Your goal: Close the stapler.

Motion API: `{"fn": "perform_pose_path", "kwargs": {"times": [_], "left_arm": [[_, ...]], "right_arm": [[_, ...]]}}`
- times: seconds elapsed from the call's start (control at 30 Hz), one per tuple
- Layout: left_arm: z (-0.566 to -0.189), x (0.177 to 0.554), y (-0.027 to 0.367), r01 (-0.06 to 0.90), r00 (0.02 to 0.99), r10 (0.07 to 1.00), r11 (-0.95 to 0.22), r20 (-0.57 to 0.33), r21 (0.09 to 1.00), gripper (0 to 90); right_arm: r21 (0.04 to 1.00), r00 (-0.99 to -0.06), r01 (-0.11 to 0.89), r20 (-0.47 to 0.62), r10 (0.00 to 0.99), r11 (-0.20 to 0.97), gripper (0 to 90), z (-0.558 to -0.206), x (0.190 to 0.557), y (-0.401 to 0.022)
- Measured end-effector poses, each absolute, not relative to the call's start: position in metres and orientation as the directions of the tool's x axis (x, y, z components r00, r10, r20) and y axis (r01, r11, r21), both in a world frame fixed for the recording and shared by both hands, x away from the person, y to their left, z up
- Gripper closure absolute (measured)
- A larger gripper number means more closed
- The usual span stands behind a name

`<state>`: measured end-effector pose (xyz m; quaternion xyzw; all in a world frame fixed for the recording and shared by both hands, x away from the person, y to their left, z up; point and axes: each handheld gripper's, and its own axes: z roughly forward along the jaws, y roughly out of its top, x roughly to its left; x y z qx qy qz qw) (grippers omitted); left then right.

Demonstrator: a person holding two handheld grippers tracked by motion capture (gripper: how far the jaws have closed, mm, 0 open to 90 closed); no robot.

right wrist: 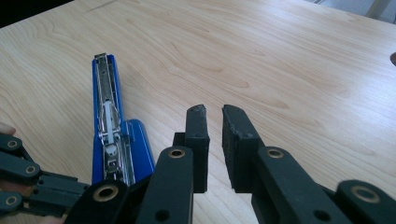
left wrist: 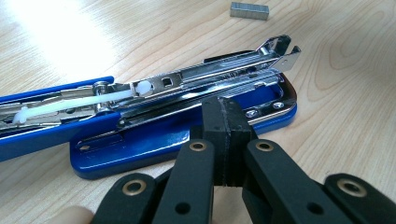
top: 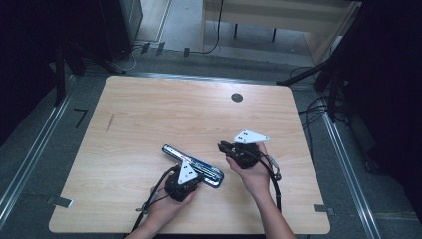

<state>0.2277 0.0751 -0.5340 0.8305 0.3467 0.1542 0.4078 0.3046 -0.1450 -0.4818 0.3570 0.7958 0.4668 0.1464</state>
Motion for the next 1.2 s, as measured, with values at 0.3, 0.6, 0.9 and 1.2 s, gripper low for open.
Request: {"fn": "perform_pose_path", "kwargs": {"times": [0.3, 0.6, 0.9, 1.2], "left_arm": [[-0.534, 0.228, 0.075, 0.45, 0.712, 0.702, -0.428, -0.025, 0.784, 90.0], [-0.534, 0.228, 0.075, 0.449, 0.712, 0.702, -0.43, -0.022, 0.783, 90.0], [-0.534, 0.227, 0.075, 0.448, 0.712, 0.702, -0.43, -0.022, 0.784, 90.0], [-0.534, 0.228, 0.075, 0.452, 0.711, 0.702, -0.424, -0.03, 0.785, 90.0]], "right_arm": [[0.847, -0.68, 0.44, 0.098, 0.727, 0.297, 79.6, -0.488, 0.302, -0.16], [0.84, -0.649, 0.454, 0.083, 0.756, 0.297, 77.9, -0.498, 0.298, -0.176], [0.818, -0.613, 0.485, 0.066, 0.787, 0.309, 73.5, -0.516, 0.292, -0.194], [0.823, -0.571, 0.496, 0.07, 0.818, 0.276, 70.9, -0.521, 0.287, -0.208]]}}
